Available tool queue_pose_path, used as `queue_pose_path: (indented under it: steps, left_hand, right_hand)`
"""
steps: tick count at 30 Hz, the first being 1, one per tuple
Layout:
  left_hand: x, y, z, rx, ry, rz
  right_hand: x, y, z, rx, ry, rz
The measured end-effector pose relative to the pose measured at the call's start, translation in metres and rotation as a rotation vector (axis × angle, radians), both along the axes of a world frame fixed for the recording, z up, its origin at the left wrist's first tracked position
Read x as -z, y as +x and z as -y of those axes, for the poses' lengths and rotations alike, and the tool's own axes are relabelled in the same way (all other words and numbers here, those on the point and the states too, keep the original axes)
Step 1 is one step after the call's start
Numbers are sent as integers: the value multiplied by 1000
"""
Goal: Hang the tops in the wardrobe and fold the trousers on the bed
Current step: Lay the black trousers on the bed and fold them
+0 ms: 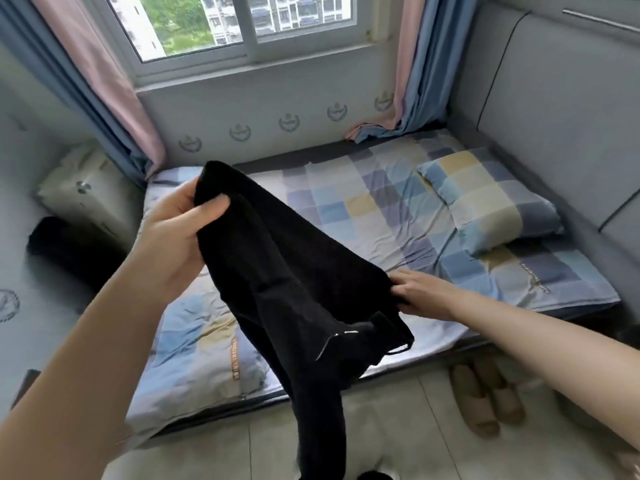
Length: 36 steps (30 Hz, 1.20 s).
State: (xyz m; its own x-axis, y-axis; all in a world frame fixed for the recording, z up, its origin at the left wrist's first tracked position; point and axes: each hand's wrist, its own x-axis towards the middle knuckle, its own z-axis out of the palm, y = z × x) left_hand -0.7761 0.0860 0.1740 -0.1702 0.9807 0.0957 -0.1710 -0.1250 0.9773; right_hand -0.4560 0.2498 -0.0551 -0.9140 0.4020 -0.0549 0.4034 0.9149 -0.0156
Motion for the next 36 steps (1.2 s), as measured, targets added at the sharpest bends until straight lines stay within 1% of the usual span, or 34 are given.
queue_pose_path:
  steps: [2, 4, 5, 6, 9, 10, 11, 13, 15, 18, 21, 24, 27, 29, 33, 36]
  left_hand:
    - [16, -9, -7, -154, -33, -113]
    - [38, -20, -14, -233, -51, -294]
    - [48, -27, -16, -243, -54, -416]
    - [58, -31, -20, -238, -35, -575]
    - [83, -41, -32, -133, 116, -1171]
    - [89, -44, -35, -84, 169, -1317]
    - [94, -45, -38, -31, 203, -1418]
    - [100, -50, -42, 38, 251, -1523]
    - [101, -50, -49, 79, 261, -1540]
    - [104, -51, -62, 134, 180, -1560]
    - [109, -46, -68, 175, 108, -1584]
    - [111, -41, -69, 176, 66, -1544]
    - [111, -41, -68, 77, 32, -1478]
    - [106, -41, -67, -17, -11, -1354]
    - [80, -48, -76, -161, -176, -904]
    - [70, -54, -90, -237, -228, -629]
  right_hand:
    - [-8, 31, -17, 76, 9, -89]
    - [-26, 59, -27, 133, 28, -164]
    - [-36, 68, -27, 157, 33, -204]
    - [-47, 77, -27, 184, 36, -236]
    - [-72, 94, -27, 219, 28, -268]
    - [-80, 96, -28, 219, 29, -282]
    - [-88, 100, -29, 211, 29, -298]
    - [-101, 104, -31, 161, 50, -320]
    - [-114, 109, -34, 93, 97, -308]
    - [-128, 113, -40, 9, 181, -223]
    - [-132, 120, -47, 55, 224, -180]
    - [-131, 121, -48, 147, 124, -302]
    - [-130, 120, -46, 253, 34, -440]
    - [-132, 117, -49, 344, -4, -550]
    - [-142, 103, -61, 497, -57, -799]
    - [-151, 87, -79, 520, -80, -885]
